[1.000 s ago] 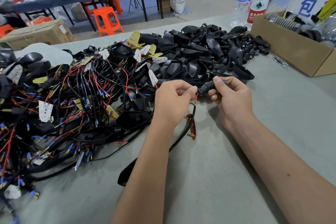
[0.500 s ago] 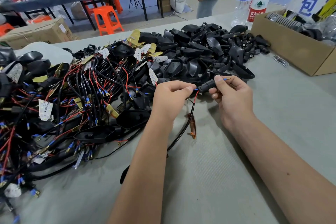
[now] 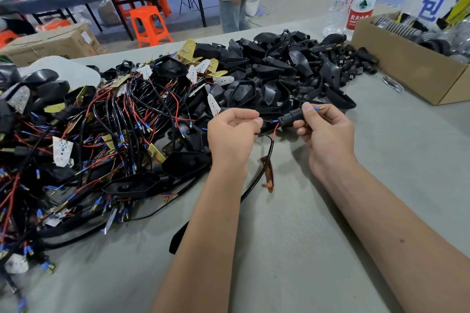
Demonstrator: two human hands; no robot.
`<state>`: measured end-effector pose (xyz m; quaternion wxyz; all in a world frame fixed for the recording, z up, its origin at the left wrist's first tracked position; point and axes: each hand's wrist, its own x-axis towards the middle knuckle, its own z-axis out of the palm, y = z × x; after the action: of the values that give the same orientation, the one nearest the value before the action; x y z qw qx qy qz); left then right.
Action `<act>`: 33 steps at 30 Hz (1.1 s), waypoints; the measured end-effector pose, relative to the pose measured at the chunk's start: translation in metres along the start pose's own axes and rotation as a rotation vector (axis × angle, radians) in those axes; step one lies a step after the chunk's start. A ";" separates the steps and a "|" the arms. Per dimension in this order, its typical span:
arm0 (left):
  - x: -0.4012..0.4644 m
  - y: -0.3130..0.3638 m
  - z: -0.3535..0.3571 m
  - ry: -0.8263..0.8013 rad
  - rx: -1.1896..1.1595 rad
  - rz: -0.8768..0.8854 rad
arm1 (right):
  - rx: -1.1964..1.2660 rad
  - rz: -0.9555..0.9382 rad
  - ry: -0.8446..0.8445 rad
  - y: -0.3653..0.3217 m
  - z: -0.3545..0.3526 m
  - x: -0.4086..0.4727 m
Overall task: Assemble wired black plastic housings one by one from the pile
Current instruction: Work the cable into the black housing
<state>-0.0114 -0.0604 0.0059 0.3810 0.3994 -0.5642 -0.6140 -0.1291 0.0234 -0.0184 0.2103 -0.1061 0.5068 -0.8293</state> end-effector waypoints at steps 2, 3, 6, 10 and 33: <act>-0.001 0.001 0.004 -0.025 -0.080 -0.077 | -0.012 -0.009 -0.002 0.000 0.000 -0.001; -0.001 0.000 0.006 -0.042 -0.088 -0.101 | -0.024 -0.015 -0.006 0.001 0.001 -0.001; -0.006 -0.004 0.013 -0.064 -0.028 -0.091 | -0.045 -0.028 -0.021 0.000 0.001 -0.002; -0.005 -0.003 0.011 -0.055 -0.036 -0.093 | -0.006 0.002 -0.041 -0.001 -0.001 -0.001; -0.005 0.000 0.006 -0.147 -0.003 -0.090 | 0.137 0.110 -0.158 -0.004 -0.001 0.000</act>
<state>-0.0146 -0.0533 0.0067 0.3110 0.3777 -0.5711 -0.6592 -0.1304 0.0259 -0.0158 0.3016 -0.1286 0.4359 -0.8382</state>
